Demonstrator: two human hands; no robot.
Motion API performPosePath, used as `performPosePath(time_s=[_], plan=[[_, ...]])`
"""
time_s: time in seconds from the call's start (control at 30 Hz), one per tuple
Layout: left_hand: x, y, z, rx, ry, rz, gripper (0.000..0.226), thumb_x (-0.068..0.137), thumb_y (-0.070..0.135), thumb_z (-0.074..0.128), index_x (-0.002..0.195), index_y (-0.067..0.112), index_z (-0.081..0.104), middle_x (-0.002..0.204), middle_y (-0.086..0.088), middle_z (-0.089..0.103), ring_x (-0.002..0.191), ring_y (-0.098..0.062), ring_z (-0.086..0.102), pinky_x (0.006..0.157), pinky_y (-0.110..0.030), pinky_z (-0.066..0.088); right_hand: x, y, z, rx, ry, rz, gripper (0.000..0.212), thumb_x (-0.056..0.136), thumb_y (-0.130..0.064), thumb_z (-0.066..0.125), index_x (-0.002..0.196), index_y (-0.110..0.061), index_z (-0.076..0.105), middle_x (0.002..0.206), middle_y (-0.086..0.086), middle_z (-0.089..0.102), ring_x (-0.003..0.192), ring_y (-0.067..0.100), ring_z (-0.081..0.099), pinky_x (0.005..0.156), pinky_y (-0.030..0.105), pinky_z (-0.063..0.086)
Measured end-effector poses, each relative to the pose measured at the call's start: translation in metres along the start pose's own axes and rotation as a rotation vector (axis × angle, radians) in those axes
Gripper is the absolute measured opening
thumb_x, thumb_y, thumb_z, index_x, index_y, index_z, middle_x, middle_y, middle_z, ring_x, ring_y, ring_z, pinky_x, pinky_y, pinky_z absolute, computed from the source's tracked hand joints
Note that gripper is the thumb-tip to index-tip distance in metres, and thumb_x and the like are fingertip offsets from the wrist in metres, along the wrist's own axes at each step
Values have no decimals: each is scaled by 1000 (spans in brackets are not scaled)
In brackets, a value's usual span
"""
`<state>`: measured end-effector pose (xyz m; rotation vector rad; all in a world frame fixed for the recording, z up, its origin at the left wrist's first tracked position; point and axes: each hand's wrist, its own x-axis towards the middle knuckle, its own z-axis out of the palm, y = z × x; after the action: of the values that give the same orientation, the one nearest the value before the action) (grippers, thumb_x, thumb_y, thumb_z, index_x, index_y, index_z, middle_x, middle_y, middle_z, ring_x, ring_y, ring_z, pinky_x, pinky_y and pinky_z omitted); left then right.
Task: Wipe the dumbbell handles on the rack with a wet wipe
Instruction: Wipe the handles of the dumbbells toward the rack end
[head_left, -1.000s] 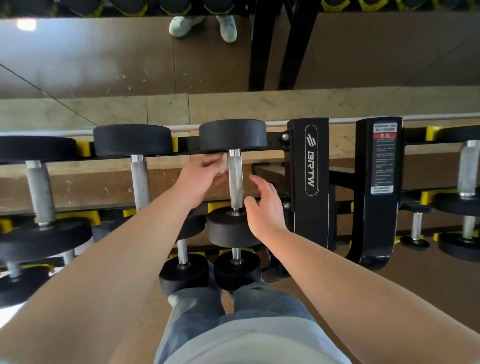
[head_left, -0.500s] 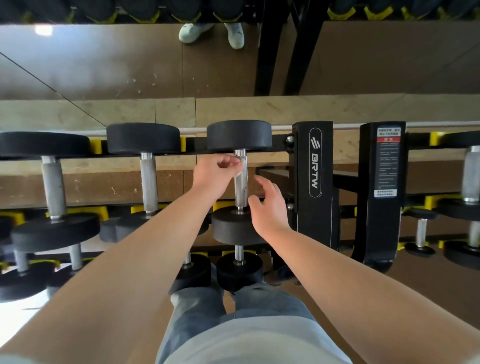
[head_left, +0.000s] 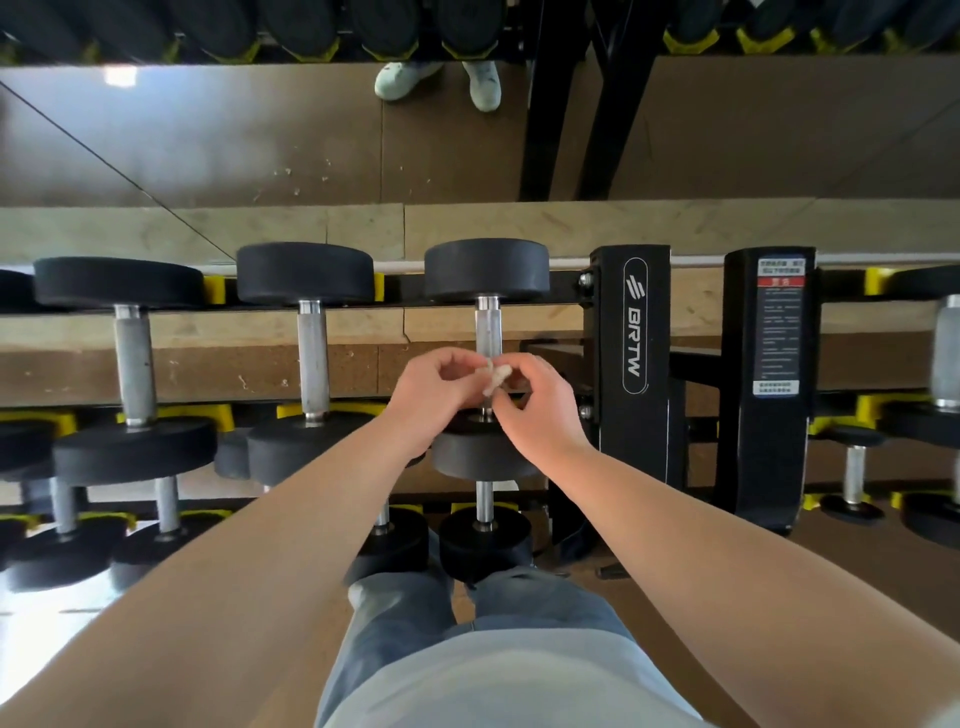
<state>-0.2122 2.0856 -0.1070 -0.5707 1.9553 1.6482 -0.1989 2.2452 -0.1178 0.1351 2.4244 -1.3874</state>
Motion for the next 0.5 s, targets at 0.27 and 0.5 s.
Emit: performPosePath(time_s=[0.27, 0.5], plan=[[1, 0, 1, 86, 71, -70, 33, 100, 21, 63, 132, 27, 62, 128, 7, 65, 113, -11, 64, 97, -35, 57, 19, -9, -18, 98, 162, 234, 15, 93, -23, 71, 107, -27, 68, 103, -10, 67, 92, 7, 63, 72, 19, 46], [1, -5, -1, 272, -11, -83, 43, 99, 19, 62, 140, 30, 57, 134, 7, 63, 122, -14, 59, 109, -44, 49, 44, 0, -8, -42, -220, 453, 32, 91, -1, 64, 112, -22, 77, 113, 1, 73, 103, 21, 68, 92, 39, 58]])
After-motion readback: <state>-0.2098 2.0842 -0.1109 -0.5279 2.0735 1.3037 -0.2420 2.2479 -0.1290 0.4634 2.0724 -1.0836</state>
